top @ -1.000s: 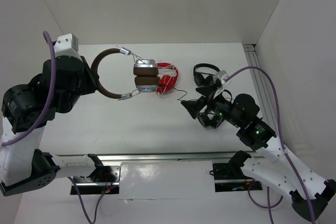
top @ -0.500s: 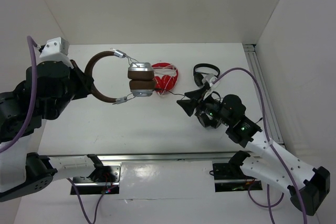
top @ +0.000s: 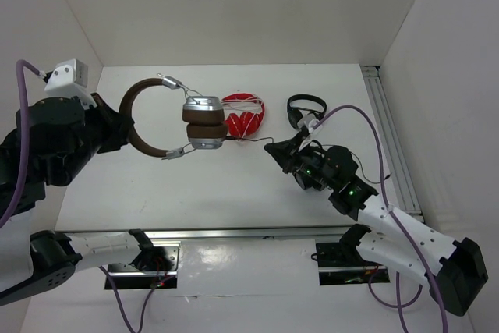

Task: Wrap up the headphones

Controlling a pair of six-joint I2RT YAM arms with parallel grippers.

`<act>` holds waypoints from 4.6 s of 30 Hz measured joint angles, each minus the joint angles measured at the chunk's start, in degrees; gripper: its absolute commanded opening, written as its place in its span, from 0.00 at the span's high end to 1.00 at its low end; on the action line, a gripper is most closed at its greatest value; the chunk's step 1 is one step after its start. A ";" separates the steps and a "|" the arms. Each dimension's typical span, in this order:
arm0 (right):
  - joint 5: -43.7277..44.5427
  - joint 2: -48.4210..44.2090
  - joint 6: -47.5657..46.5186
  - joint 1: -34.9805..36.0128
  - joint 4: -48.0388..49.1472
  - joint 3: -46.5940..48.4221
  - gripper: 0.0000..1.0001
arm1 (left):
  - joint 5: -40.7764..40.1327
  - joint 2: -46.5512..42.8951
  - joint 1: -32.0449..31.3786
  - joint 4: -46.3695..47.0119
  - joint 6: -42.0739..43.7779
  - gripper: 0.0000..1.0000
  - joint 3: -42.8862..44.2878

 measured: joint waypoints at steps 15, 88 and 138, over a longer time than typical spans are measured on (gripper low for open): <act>18.27 -10.45 0.11 3.50 -20.17 10.32 1.00 | -9.44 -5.92 0.13 19.45 14.47 1.00 -31.69; 20.24 4.13 -8.33 16.13 -44.04 27.96 1.00 | 24.87 0.33 -13.79 33.57 39.93 1.00 -46.42; 23.87 13.77 -7.85 20.17 -47.06 30.62 0.97 | 20.85 -2.71 -13.90 35.89 38.75 1.00 -48.78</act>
